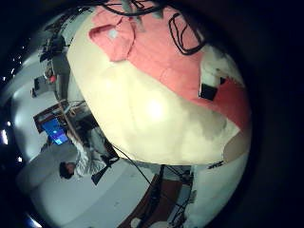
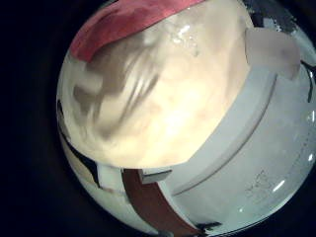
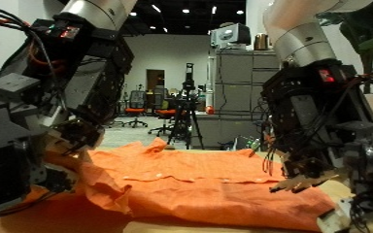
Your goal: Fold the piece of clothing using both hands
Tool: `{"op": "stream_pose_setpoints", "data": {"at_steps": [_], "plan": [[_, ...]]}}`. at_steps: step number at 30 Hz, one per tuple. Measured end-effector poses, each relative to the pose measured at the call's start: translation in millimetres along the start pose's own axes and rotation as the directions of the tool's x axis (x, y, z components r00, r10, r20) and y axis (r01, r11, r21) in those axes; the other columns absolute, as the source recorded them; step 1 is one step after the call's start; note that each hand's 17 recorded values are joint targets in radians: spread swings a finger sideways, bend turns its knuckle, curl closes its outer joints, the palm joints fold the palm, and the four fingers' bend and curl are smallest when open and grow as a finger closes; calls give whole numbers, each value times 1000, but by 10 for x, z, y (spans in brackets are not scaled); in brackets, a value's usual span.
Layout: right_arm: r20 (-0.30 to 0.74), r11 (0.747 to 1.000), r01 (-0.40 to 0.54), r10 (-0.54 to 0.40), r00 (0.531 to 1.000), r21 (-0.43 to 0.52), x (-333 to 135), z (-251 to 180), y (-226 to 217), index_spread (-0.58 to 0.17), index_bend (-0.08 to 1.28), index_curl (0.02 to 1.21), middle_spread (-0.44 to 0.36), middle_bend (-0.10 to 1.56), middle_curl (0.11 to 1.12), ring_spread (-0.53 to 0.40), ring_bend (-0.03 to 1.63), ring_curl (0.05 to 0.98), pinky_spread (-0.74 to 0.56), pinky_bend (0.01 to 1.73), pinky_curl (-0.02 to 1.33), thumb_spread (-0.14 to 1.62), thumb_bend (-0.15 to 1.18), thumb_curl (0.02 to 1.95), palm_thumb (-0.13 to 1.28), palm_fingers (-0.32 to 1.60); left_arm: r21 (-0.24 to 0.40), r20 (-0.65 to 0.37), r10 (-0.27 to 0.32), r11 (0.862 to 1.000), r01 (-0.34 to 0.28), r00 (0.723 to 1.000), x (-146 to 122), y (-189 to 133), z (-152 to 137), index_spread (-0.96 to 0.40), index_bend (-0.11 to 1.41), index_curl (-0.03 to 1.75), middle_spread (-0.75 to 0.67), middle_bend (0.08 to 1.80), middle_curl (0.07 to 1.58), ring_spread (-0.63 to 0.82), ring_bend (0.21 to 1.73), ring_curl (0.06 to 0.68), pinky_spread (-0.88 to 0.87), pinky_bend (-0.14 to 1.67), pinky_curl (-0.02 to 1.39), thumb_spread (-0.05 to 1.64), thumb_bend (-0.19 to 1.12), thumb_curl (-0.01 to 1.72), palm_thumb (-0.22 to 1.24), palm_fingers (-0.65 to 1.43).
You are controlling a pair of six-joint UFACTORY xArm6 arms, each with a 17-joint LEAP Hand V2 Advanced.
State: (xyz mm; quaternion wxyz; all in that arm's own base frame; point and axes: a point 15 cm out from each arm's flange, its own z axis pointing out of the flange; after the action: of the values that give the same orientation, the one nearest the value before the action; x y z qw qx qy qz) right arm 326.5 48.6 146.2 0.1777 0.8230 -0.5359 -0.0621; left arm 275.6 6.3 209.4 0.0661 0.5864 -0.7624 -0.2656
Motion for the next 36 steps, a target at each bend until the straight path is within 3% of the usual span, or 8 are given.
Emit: {"op": "stream_pose_setpoints", "data": {"at_steps": [7,15,17,20,26,29,33,36], "plan": [[-1,1000,-19,19,1000,-5,-17,41,-86,-309,181,320,-130,369,416,-191,575,283,-79,339,259,930,-23,333,619,582,8,-8,7,1000,-7,1000,48,40,-147,-645,183,752,-568,964,540,-630,827,394,-757,1078,427,1019,-19,301,816,1156],[-15,999,-22,22,1000,30,34,-43,-274,-381,218,371,-210,484,477,-339,699,321,-430,532,273,920,-27,340,666,1070,0,-5,11,1000,-11,1000,51,109,-191,-649,180,767,-567,969,538,-630,828,396,-758,1083,429,1019,-19,300,816,1153],[-24,999,-24,25,999,28,51,-42,-294,-400,256,404,-229,529,501,-359,722,343,-509,603,298,919,-29,340,665,1168,-4,-7,10,1000,-10,1000,51,133,-185,-650,179,770,-566,970,537,-630,829,397,-759,1084,429,1019,-19,300,816,1152],[-25,999,-31,32,999,29,46,-47,-296,-414,443,488,-243,694,567,-351,816,392,-580,705,340,962,-13,340,705,1435,-4,-9,9,1000,-9,1000,51,157,-196,-651,179,774,-566,972,536,-630,829,398,-759,1085,430,1019,-19,299,816,1151],[-27,999,-34,35,999,39,53,-98,-284,-391,704,627,-236,928,668,-310,1030,491,-495,962,466,1012,-15,336,738,1398,-10,-15,19,1000,-19,1000,44,269,-207,-652,178,779,-565,974,535,-630,830,399,-761,1088,431,1019,-19,299,816,1150],[-29,998,-35,36,999,59,72,-186,-264,-357,862,710,-220,1056,726,-279,1155,553,-418,1118,552,1111,49,362,879,1320,-17,-27,36,999,-36,999,61,382,-239,-653,177,782,-565,976,534,-630,831,399,-762,1090,430,1019,-19,299,816,1149],[-33,995,-36,39,999,95,95,-361,-190,-333,954,755,-206,1126,757,-263,1229,589,-370,1195,602,1151,100,403,994,1267,-16,-36,46,999,-46,998,72,510,-295,-652,173,781,-564,979,534,-630,833,400,-762,1092,430,1019,-19,299,816,1147],[-32,997,-47,49,998,57,98,-456,69,-306,1023,788,-186,1187,785,-245,1297,621,-321,1252,649,1173,104,438,1042,1206,-20,-38,50,999,-51,998,65,583,-315,-652,173,780,-564,979,533,-628,838,403,-762,1092,430,1019,-20,300,813,1147]]}}
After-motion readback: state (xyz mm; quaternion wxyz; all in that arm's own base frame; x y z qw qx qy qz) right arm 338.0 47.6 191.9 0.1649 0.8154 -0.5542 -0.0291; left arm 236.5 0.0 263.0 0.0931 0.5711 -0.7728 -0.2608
